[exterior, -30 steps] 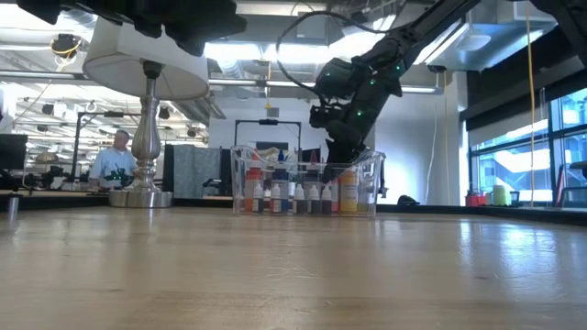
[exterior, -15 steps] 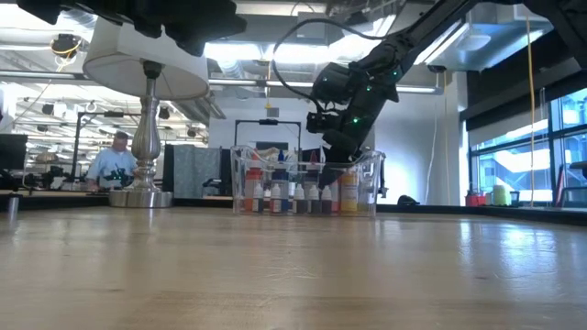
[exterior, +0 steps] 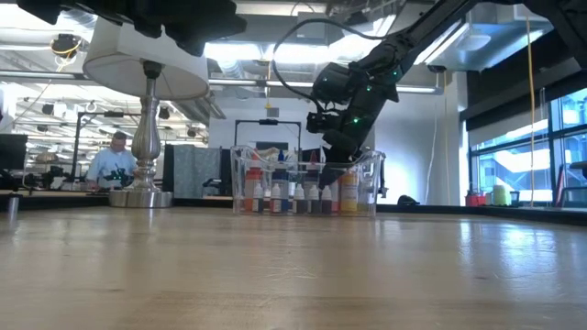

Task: Pick & Place food coloring
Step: Put the small orange food coloring bottle into the transparent bin, then put the small green food coloring bottle into the transparent bin

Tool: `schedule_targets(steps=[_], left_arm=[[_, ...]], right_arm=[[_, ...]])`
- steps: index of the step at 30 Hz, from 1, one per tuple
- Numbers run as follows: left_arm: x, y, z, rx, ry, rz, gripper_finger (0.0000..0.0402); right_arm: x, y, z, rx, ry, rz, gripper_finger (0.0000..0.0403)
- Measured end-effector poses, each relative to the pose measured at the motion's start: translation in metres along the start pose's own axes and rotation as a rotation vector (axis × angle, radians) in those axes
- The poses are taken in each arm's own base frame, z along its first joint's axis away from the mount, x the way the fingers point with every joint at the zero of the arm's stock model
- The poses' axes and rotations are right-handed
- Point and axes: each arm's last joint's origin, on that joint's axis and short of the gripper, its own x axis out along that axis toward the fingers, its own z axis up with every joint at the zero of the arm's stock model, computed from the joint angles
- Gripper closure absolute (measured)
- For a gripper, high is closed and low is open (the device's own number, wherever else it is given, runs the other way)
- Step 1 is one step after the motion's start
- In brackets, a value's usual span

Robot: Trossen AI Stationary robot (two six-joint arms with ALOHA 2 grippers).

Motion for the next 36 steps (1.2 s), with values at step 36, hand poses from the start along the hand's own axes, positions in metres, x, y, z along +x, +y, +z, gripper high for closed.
schedule_targets(steps=[36], left_arm=[[0.0, 0.0, -0.004, 0.012, 0.04, -0.005, 0.0258]], right_arm=[[-0.131, 0.145, -0.065, -0.365, -0.341, 0.216, 0.0285]])
